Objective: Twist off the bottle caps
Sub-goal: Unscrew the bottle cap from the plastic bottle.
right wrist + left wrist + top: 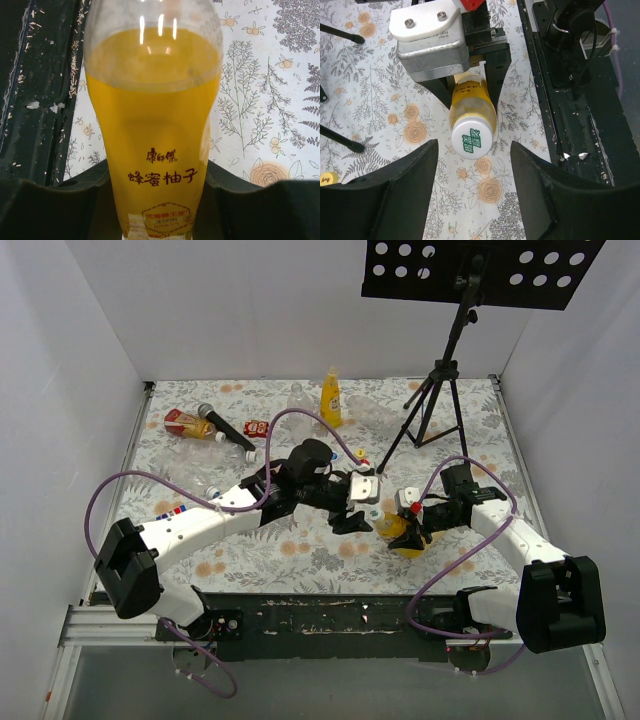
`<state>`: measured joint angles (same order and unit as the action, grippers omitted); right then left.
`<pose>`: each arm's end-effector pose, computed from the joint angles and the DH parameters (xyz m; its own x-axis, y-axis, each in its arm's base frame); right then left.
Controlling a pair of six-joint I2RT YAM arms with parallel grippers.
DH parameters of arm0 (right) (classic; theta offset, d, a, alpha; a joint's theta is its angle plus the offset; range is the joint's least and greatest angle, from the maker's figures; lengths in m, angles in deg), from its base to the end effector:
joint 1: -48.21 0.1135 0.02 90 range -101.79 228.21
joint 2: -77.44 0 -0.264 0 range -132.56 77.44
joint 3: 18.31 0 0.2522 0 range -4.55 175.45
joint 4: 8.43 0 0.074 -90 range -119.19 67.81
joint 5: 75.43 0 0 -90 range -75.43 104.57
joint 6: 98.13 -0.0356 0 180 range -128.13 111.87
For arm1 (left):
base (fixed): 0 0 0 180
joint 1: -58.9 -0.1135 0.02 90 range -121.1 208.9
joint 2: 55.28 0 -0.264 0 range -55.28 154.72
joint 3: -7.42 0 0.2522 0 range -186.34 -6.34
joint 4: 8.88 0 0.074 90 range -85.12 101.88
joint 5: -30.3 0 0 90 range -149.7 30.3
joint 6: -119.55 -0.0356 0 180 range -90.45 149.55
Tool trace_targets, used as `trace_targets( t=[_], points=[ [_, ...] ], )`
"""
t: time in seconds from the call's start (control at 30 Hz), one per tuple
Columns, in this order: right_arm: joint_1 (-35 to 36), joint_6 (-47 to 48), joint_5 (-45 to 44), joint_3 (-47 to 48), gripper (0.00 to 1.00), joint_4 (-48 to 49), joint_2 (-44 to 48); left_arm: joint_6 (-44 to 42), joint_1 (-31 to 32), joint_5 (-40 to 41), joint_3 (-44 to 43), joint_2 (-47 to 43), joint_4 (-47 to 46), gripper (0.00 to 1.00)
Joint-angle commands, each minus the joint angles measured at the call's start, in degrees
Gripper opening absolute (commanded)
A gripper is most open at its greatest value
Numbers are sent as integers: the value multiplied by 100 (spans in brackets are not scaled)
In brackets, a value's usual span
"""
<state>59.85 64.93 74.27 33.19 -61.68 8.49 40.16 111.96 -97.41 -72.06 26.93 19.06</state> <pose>0.1859 0.0697 0.1975 0.0954 -0.4731 -0.8758 -0.9954 -0.0550 -0.0787 0.1773 -0.2721 0.3109 -0.4760 0.3906 -0.7880 0.8758 0.1291 -0.4650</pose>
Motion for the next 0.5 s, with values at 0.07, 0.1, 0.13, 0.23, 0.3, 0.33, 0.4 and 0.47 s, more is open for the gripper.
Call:
trace_targets(
  t=[0.07,0.1,0.13,0.23,0.3,0.33,0.4,0.47],
  points=[
    [14,103,288,164,1,2,75,81,-6,-219,-266,22,-187,43],
    [23,95,288,164,1,-7,83,108,-6,-219,-284,49,-187,40],
    [14,103,288,164,1,-7,83,125,-6,-228,-302,75,-187,39],
    [14,103,279,164,1,-7,66,256,-6,-263,-337,137,-187,28],
    [14,103,270,164,1,2,66,502,-6,-237,-389,189,-187,10],
    [14,103,270,164,1,2,66,703,-6,-149,-424,198,-196,0],
    [14,103,253,173,1,-7,48,1501,-6,87,-608,251,-152,0],
    [23,103,244,164,1,2,66,2843,-6,430,-872,277,-64,0]
  ],
)
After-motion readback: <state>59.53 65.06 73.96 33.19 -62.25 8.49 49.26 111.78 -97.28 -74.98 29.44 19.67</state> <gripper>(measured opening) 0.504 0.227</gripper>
